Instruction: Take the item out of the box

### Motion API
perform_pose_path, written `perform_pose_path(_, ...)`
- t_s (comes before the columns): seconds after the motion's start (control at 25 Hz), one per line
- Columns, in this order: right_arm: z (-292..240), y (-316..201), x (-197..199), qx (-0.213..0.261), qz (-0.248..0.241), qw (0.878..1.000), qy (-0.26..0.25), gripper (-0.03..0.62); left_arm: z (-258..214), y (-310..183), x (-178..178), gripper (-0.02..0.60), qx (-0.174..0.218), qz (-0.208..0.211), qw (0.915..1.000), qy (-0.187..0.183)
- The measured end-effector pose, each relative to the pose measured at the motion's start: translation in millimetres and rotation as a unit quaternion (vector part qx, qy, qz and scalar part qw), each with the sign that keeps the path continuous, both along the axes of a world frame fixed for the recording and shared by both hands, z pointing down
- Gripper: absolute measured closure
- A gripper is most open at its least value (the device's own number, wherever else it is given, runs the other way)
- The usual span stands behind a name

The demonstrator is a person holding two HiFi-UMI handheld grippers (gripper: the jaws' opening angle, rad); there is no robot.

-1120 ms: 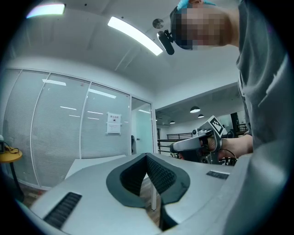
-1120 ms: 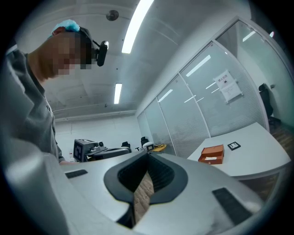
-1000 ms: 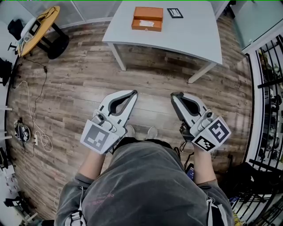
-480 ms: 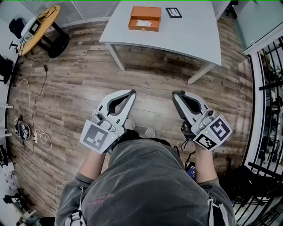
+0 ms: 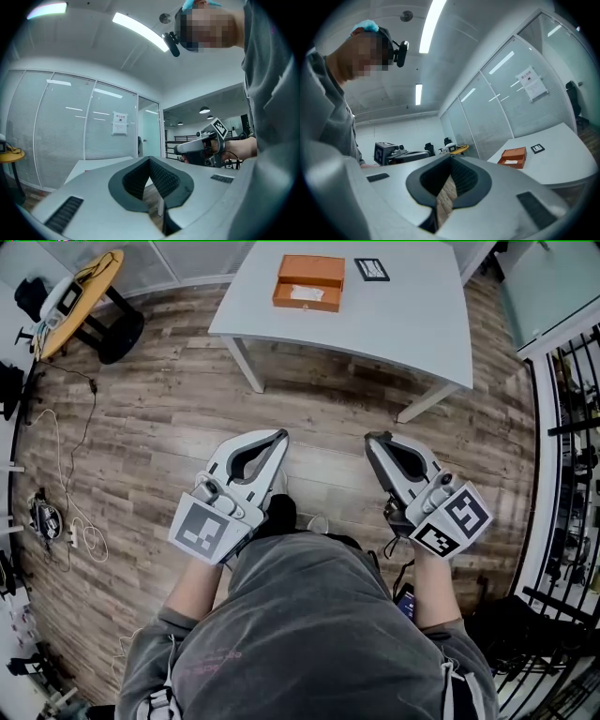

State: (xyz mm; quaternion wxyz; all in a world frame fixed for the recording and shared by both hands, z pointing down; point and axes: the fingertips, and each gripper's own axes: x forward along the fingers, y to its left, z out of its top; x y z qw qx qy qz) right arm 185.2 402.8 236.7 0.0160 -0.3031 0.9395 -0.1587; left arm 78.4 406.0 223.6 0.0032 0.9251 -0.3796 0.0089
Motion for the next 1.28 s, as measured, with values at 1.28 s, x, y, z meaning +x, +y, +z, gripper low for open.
perform_pose_path(1.28,12.4,-196.8,-148.2,-0.026,0.034,0.999,0.017,0.589,19.6,-209.1,-141.5,0.574,-0.023,0.042,0.9984,0.03)
